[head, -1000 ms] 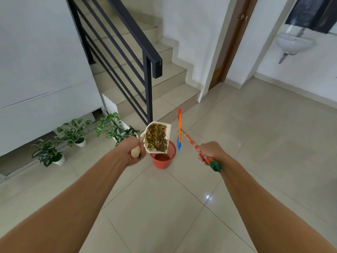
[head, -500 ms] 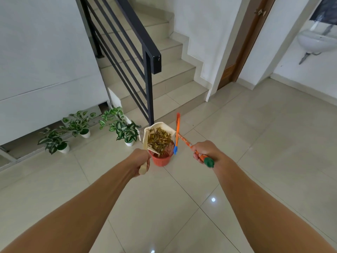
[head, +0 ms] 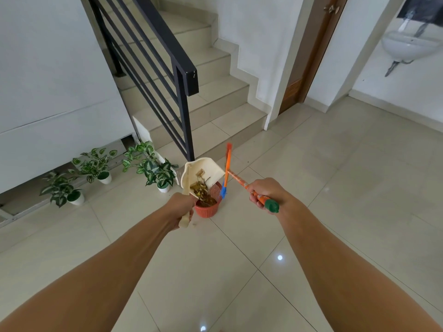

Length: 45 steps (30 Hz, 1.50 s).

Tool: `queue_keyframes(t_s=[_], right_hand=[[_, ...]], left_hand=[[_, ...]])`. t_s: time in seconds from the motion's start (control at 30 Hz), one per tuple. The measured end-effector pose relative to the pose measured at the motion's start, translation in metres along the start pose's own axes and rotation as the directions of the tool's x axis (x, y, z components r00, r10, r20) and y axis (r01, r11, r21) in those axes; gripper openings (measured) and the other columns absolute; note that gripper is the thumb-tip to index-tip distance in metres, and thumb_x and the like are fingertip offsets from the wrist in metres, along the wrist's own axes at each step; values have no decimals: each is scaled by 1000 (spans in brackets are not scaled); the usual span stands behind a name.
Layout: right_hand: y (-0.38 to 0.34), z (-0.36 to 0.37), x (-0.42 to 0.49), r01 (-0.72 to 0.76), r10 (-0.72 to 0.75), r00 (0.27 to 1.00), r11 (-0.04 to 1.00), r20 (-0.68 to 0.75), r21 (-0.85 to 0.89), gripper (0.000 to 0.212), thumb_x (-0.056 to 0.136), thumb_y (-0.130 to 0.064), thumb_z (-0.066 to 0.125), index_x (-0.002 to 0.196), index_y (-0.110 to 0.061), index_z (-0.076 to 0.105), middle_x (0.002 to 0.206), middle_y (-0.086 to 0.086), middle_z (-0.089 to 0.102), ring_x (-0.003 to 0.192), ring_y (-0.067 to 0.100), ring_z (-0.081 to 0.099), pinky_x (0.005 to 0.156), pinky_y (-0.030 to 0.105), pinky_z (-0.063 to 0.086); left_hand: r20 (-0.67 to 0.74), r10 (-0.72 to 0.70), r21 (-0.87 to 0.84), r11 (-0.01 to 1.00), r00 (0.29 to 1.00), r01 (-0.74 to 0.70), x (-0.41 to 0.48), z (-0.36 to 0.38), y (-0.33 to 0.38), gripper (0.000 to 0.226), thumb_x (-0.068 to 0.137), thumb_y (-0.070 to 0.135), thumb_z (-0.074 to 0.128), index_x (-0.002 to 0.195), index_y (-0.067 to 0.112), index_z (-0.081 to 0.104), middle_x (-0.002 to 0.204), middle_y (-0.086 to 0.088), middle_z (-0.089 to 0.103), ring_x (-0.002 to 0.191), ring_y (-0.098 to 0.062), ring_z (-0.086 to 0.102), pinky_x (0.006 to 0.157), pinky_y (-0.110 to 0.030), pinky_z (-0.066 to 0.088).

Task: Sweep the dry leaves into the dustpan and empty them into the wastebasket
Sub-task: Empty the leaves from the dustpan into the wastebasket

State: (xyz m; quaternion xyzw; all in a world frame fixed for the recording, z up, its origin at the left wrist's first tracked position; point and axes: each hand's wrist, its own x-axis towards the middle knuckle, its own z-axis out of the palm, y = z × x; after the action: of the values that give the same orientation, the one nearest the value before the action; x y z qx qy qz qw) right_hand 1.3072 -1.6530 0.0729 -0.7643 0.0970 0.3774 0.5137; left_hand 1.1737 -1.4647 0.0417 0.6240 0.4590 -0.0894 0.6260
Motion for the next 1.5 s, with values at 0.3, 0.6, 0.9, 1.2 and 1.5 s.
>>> queue_keyframes(t_s=[0.3, 0.6, 0.9, 1.2, 1.5], right_hand=[[-5, -8, -6, 12, -12, 1000, 999, 9, 35, 28, 91, -1, 47, 115, 1, 61, 76, 8, 52, 48, 8, 47, 31, 13, 36], [-3, -4, -19, 35, -37, 998, 998, 42, 61, 29, 92, -2, 48, 119, 2, 58, 76, 8, 49, 40, 6, 48, 31, 12, 36], [-4, 25, -51, 3, -3, 994, 1000, 110, -6, 11, 94, -9, 52, 104, -9, 58, 65, 3, 50, 31, 1, 46, 31, 11, 33], [17, 139, -86, -14, 22, 987, 999, 158, -47, 16, 95, -8, 51, 109, -3, 57, 62, 5, 52, 32, 2, 44, 29, 13, 32], [59, 215, -94, -89, 135, 979, 956, 150, -279, 23, 92, -6, 51, 115, -6, 54, 65, 4, 53, 33, 2, 47, 32, 15, 37]], left_hand=[[-46, 60, 94, 994, 997, -56, -10, 2, 10, 15, 100, -5, 44, 114, -3, 46, 76, -11, 47, 55, -12, 44, 41, -22, 38], [-66, 25, -8, 1000, 997, -26, -21, -13, 5, 15, 102, -2, 45, 117, -2, 46, 71, -8, 48, 54, -11, 43, 43, -22, 38], [-10, -107, -414, 905, 994, 94, -25, -111, -24, 5, 102, 0, 45, 102, 4, 46, 66, -6, 45, 32, -6, 42, 28, -13, 37], [1, -179, -513, 844, 984, 154, -51, -222, -89, 6, 104, 1, 43, 100, 3, 48, 66, -4, 44, 32, -5, 42, 27, -13, 37], [86, -309, -593, 748, 947, 298, -32, -285, -162, 13, 104, 3, 43, 117, 3, 44, 68, -4, 43, 30, -7, 44, 27, -13, 38]])
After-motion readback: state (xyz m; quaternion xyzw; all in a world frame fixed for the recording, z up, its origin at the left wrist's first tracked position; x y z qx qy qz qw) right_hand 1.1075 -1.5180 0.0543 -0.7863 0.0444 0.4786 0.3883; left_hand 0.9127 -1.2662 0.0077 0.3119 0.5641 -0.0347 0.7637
